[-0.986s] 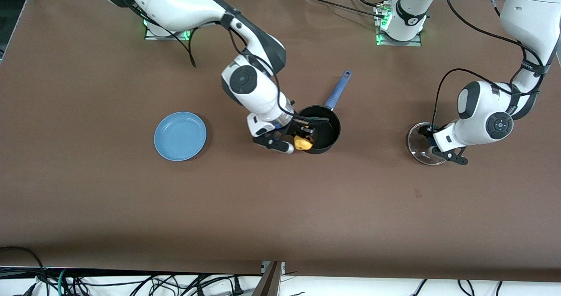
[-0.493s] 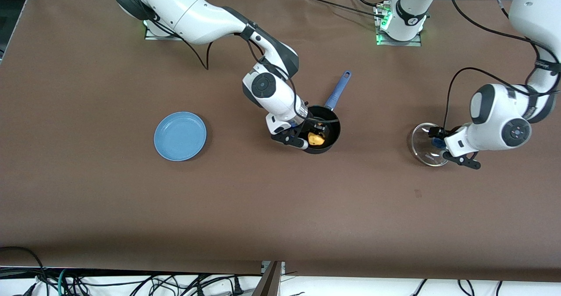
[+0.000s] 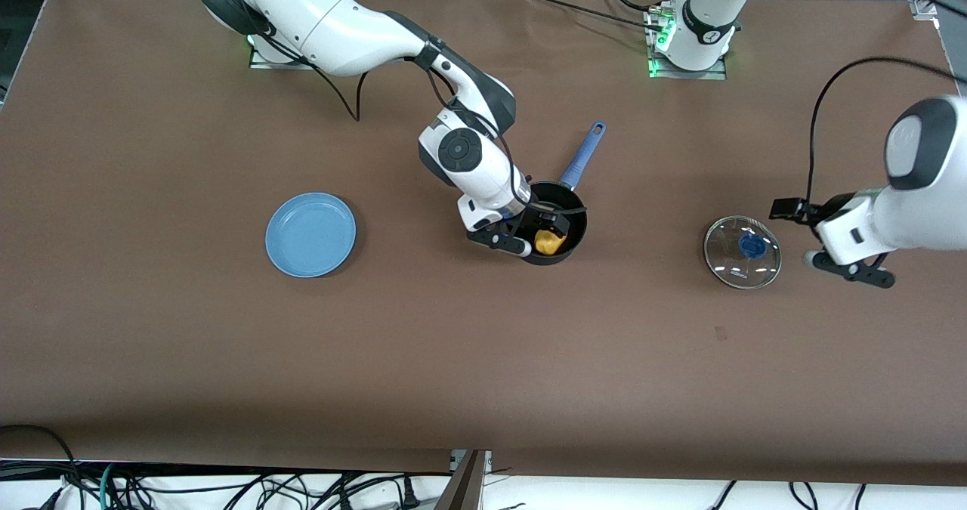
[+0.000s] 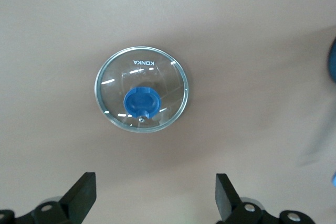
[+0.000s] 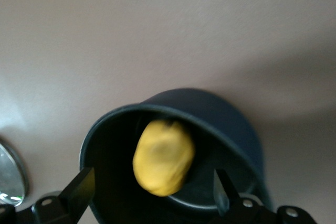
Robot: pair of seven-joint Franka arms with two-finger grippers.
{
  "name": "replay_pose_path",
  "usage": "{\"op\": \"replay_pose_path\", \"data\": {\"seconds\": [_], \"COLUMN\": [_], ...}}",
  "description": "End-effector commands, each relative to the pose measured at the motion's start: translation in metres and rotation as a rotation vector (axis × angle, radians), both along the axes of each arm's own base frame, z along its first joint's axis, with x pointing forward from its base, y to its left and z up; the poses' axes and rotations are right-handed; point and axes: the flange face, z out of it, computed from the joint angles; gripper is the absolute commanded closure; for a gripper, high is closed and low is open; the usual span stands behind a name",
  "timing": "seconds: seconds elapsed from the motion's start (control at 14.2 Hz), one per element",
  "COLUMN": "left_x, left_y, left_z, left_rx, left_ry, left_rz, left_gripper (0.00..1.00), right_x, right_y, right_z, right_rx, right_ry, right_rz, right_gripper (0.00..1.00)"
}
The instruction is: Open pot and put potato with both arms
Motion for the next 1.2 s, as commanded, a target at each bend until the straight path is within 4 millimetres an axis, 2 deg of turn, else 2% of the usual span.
{"op": "replay_pose_path", "data": {"seconds": [0.0, 0.14, 0.35, 0.49, 0.56, 0.63, 0.7, 0.85, 0.92, 1.06, 1.13], "left_x": [-0.026, -0.040, -0.050, -0.049, -0.050, -0.050, -0.050, -0.059, -0.061, -0.065, -0.068], "left_y": [-0.026, -0.049, -0.062, -0.063, -0.063, -0.064, -0.065, -0.082, -0.079, -0.076, -0.070], "left_z": [0.064, 0.095, 0.125, 0.140, 0.142, 0.142, 0.143, 0.149, 0.149, 0.144, 0.141], "left_rx": [0.027, 0.021, 0.028, 0.024, 0.022, 0.022, 0.020, 0.016, 0.022, 0.034, 0.037], "left_ry": [-0.041, -0.070, -0.121, -0.148, -0.146, -0.146, -0.149, -0.160, -0.161, -0.151, -0.146], "left_rz": [0.036, 0.055, 0.055, 0.056, 0.055, 0.053, 0.055, 0.043, 0.052, 0.062, 0.076], "left_gripper": [0.00, 0.00, 0.00, 0.00, 0.00, 0.00, 0.00, 0.00, 0.00, 0.00, 0.00], "right_x": [0.023, 0.037, 0.054, 0.070, 0.078, 0.081, 0.080, 0.067, 0.061, 0.044, 0.037], "right_y": [-0.030, -0.071, -0.159, -0.240, -0.284, -0.318, -0.353, -0.416, -0.443, -0.478, -0.489], "right_z": [0.067, 0.109, 0.177, 0.217, 0.236, 0.250, 0.262, 0.291, 0.306, 0.336, 0.348], "right_rx": [-0.075, -0.147, -0.268, -0.303, -0.308, -0.322, -0.345, -0.392, -0.417, -0.429, -0.439], "right_ry": [0.025, 0.054, 0.104, 0.127, 0.123, 0.118, 0.112, 0.097, 0.088, 0.073, 0.062], "right_rz": [0.023, 0.104, 0.270, 0.388, 0.435, 0.478, 0.514, 0.593, 0.592, 0.530, 0.512], "right_gripper": [0.00, 0.00, 0.00, 0.00, 0.00, 0.00, 0.00, 0.00, 0.00, 0.00, 0.00]}}
